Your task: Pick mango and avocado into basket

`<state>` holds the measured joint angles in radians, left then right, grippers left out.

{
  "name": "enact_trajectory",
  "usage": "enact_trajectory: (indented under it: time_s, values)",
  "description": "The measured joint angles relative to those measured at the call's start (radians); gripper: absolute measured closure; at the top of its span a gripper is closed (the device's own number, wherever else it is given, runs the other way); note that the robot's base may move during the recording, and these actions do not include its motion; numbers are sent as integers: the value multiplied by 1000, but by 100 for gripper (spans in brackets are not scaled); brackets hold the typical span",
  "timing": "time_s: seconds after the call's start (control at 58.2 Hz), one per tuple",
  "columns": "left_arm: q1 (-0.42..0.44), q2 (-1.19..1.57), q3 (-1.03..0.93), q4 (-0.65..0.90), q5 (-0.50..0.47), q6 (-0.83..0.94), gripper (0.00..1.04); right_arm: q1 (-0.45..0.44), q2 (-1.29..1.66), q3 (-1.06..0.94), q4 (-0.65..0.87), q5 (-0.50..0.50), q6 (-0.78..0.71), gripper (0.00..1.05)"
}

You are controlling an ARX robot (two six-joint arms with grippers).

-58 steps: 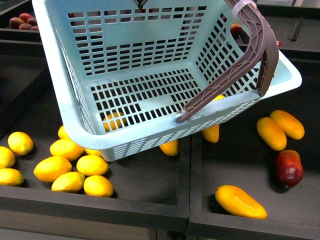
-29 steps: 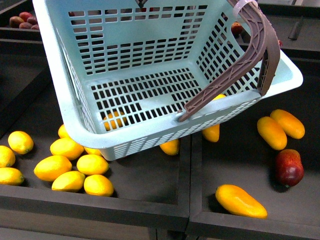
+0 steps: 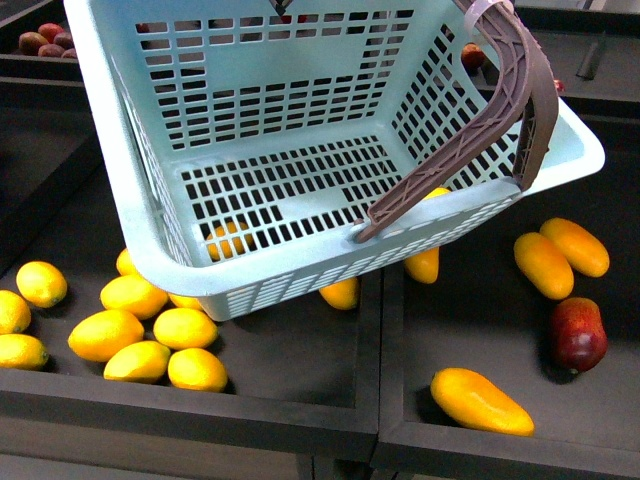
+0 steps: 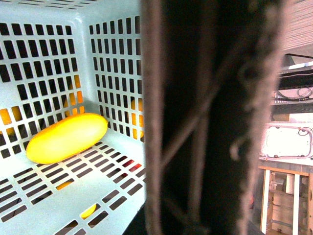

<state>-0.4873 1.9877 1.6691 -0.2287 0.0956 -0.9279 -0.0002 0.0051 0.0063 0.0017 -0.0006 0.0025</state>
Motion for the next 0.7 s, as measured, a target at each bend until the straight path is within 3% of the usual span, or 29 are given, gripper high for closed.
enact_trajectory:
  time_s: [0.172, 0.705]
  values:
    - [0, 0, 0, 0, -2, 0, 100, 0, 0, 0, 0, 0, 1, 6]
    - [-12, 2, 1, 0, 10, -11, 100, 1, -1, 0, -4, 3, 0, 8]
